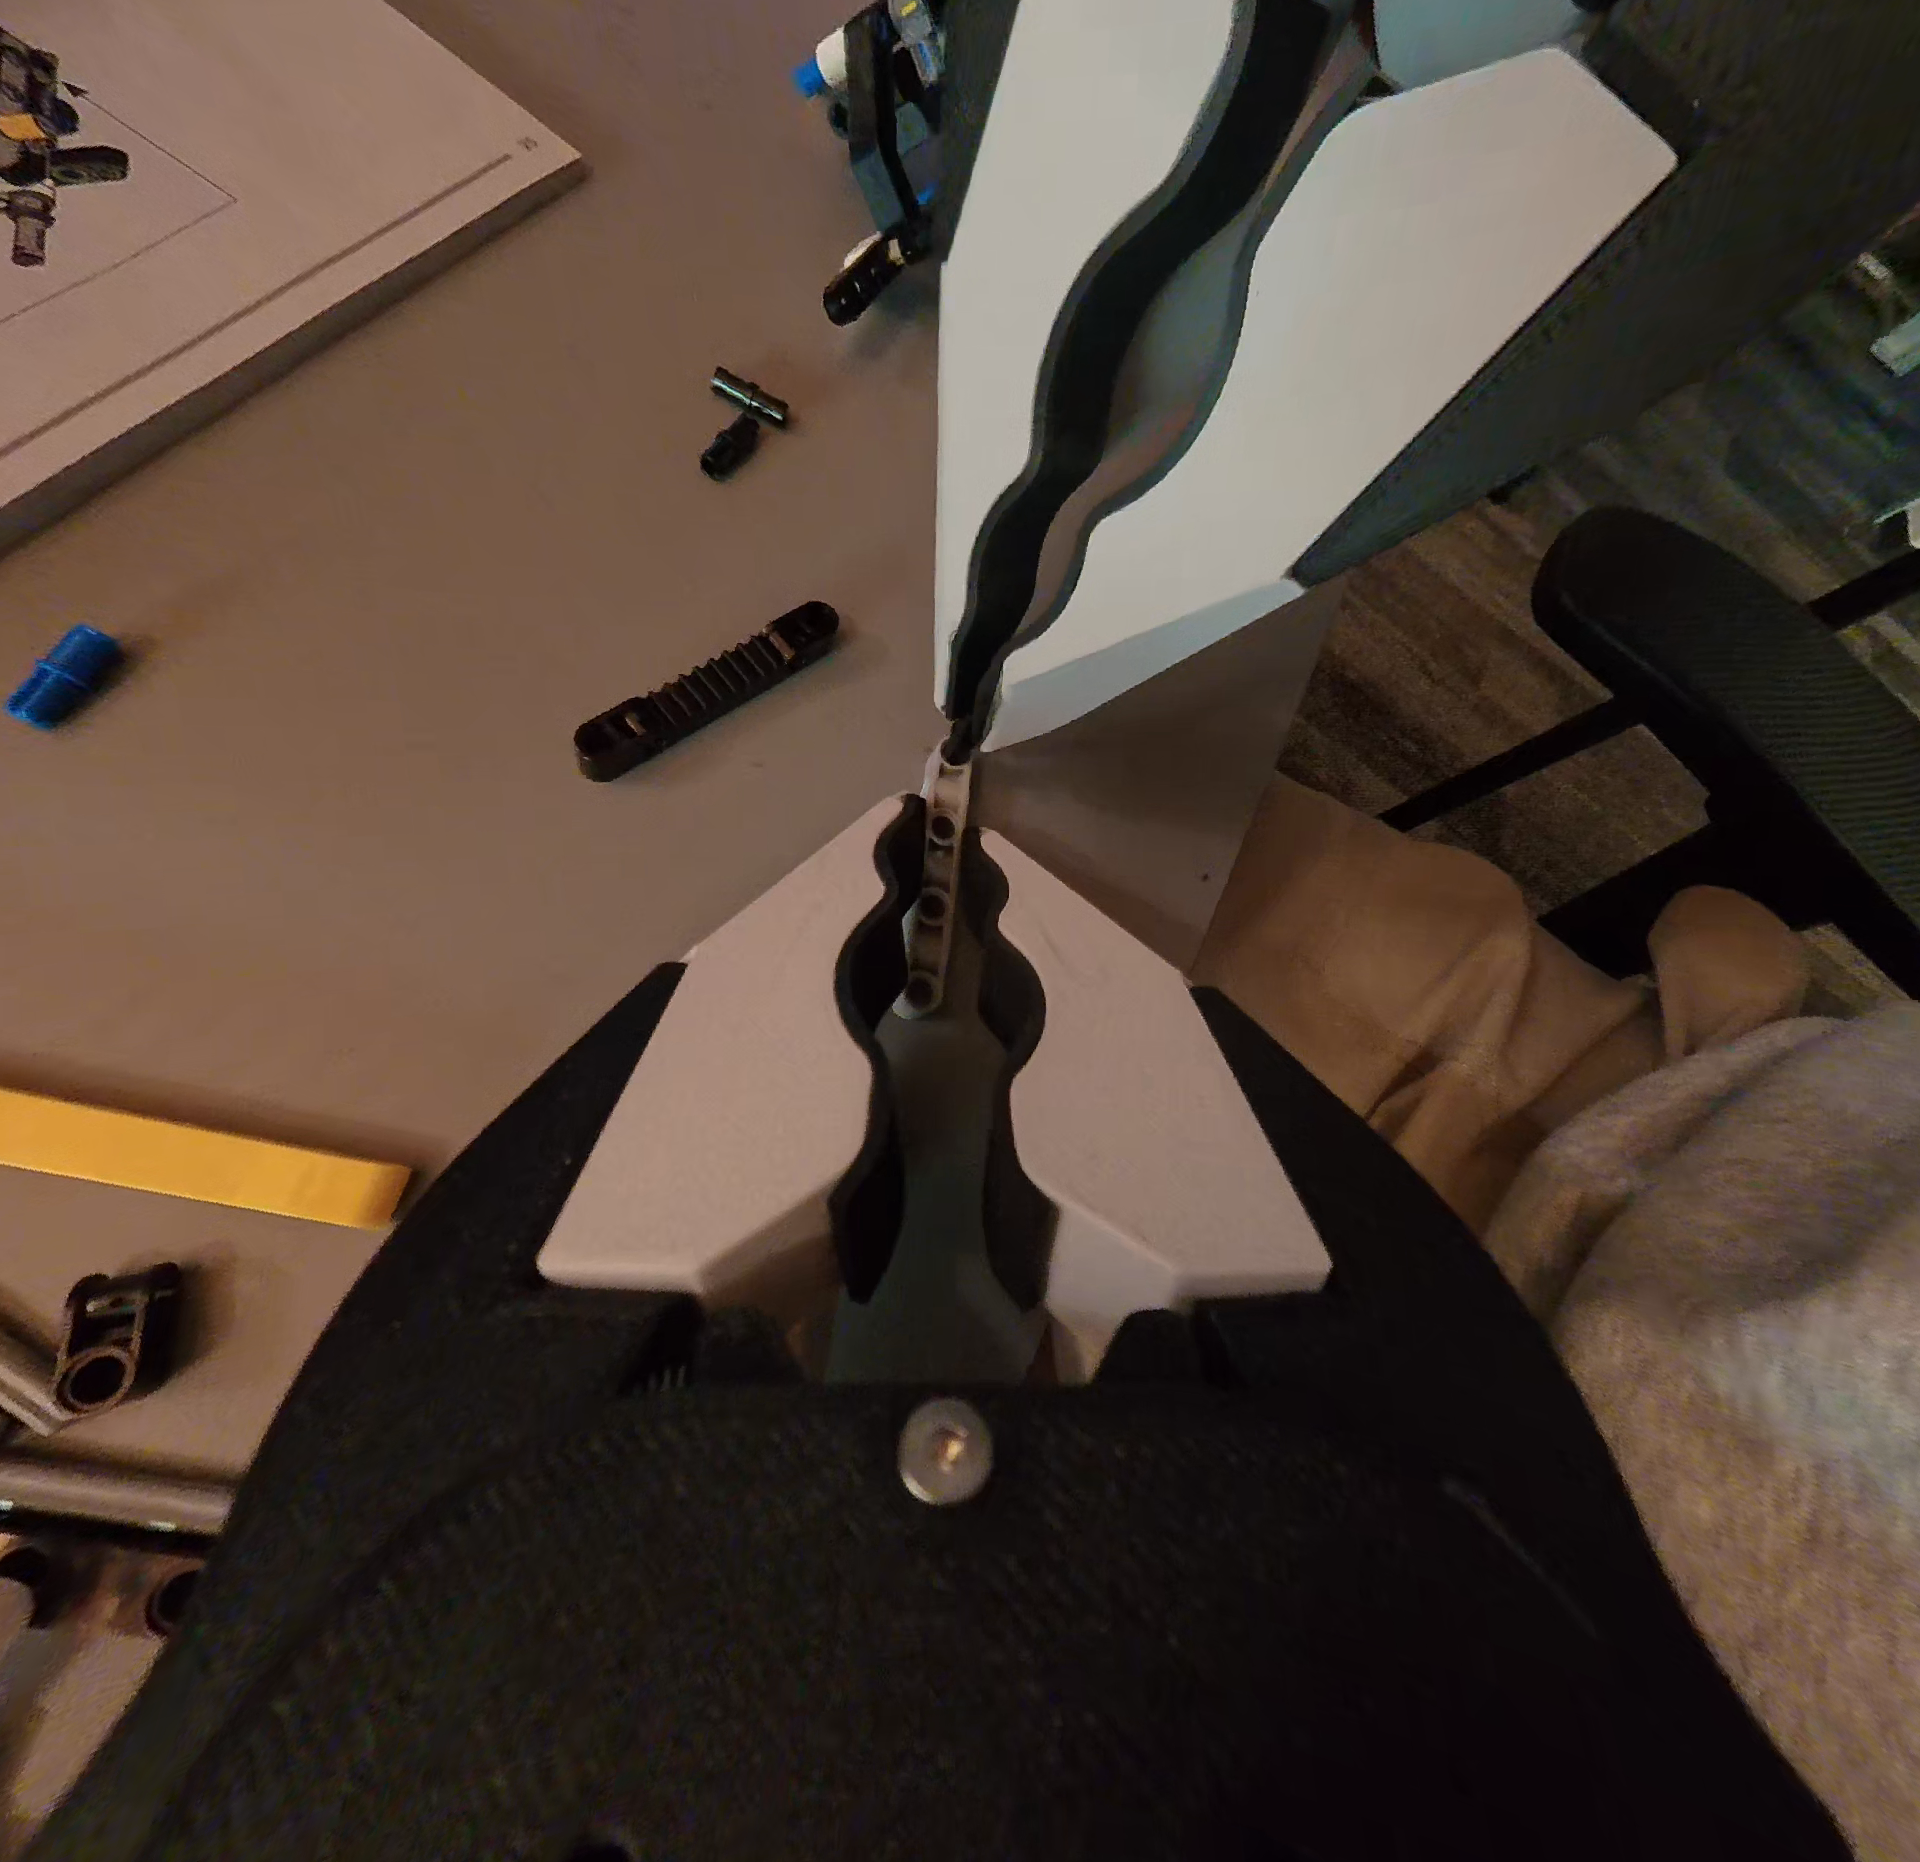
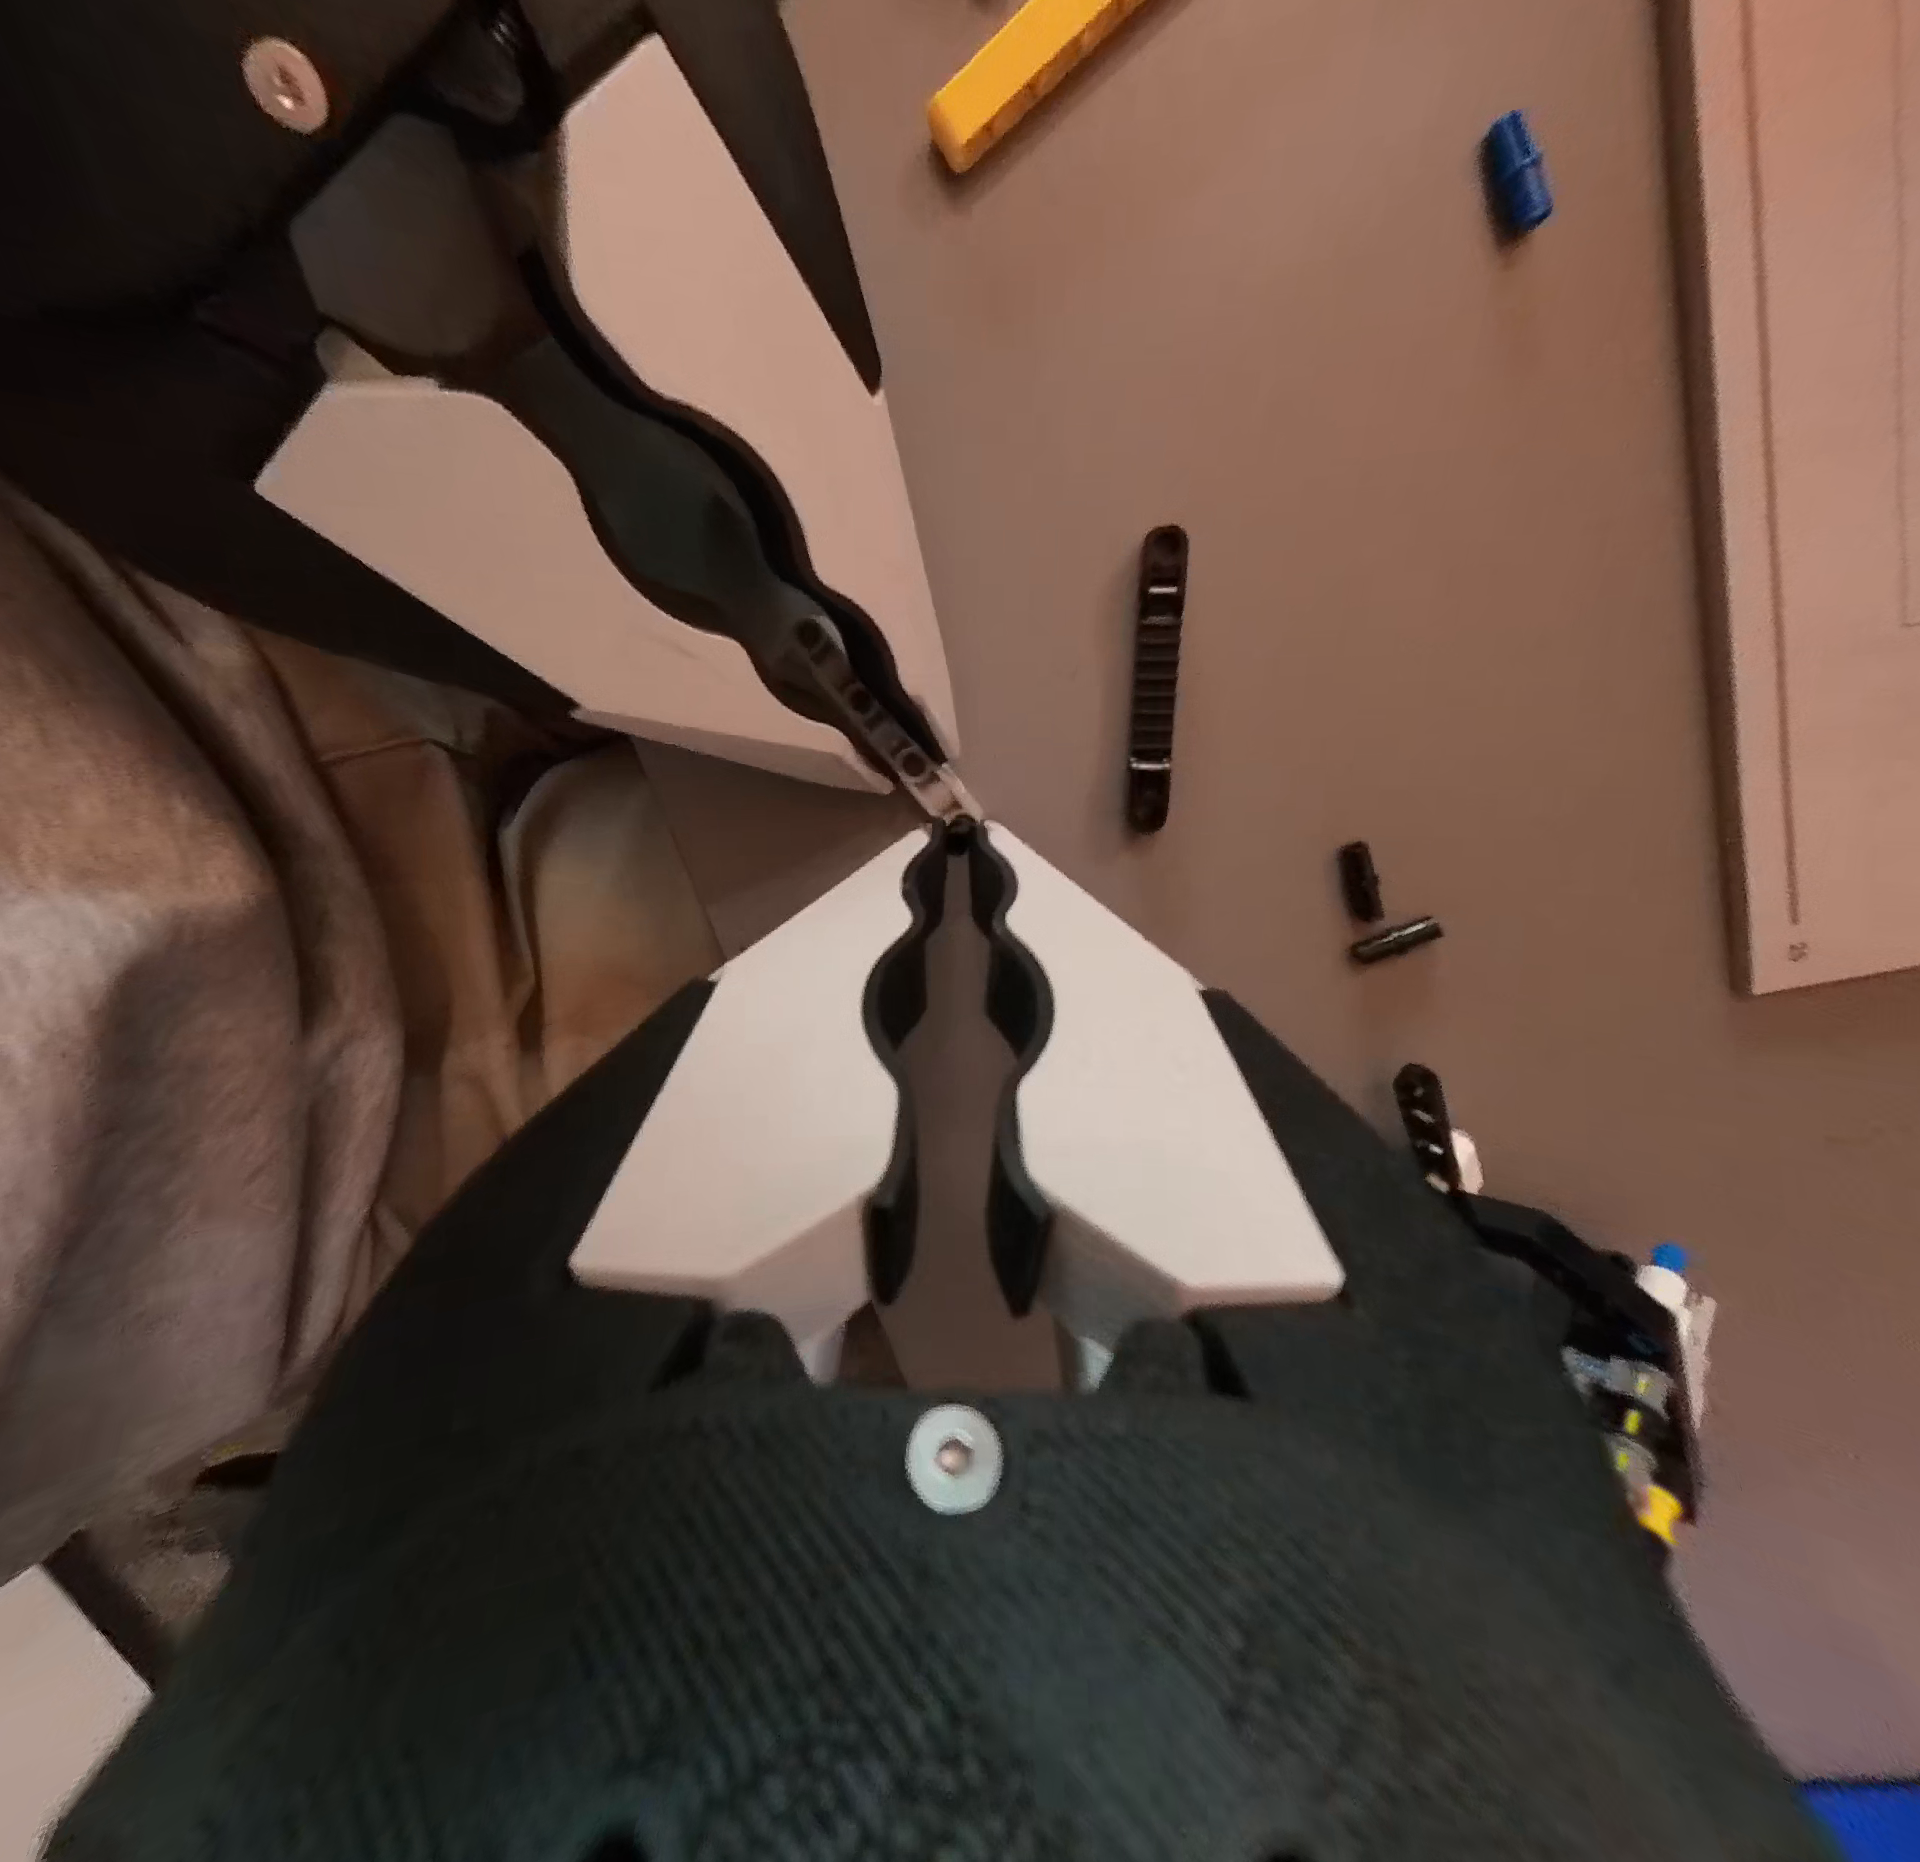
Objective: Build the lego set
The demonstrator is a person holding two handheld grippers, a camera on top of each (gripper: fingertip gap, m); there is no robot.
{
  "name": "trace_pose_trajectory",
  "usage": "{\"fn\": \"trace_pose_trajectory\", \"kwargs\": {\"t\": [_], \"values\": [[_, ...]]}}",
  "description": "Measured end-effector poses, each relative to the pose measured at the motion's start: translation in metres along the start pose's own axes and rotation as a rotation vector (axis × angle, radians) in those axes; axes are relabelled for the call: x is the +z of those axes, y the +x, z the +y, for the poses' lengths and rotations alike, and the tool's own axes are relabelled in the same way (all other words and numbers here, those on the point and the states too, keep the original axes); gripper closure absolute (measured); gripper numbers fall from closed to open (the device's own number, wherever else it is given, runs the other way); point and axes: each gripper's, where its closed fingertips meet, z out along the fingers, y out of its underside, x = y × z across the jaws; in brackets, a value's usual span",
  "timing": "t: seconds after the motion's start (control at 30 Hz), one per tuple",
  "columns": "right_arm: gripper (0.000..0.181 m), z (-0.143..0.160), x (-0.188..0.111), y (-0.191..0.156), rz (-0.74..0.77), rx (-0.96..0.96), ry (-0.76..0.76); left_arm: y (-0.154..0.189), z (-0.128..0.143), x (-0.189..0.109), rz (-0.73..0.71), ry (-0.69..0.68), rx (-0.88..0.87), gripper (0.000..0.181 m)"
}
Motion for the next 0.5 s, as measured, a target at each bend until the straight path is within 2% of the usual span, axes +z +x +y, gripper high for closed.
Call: {"fn": "trace_pose_trajectory", "kwargs": {"t": [0.5], "values": [[0.178, 0.0011, 0.0004, -0.0011, 0.026, -0.027, -0.017, -0.0004, 0.0000, -0.0001, 0.006, 0.000, -0.011, 0.176]]}}
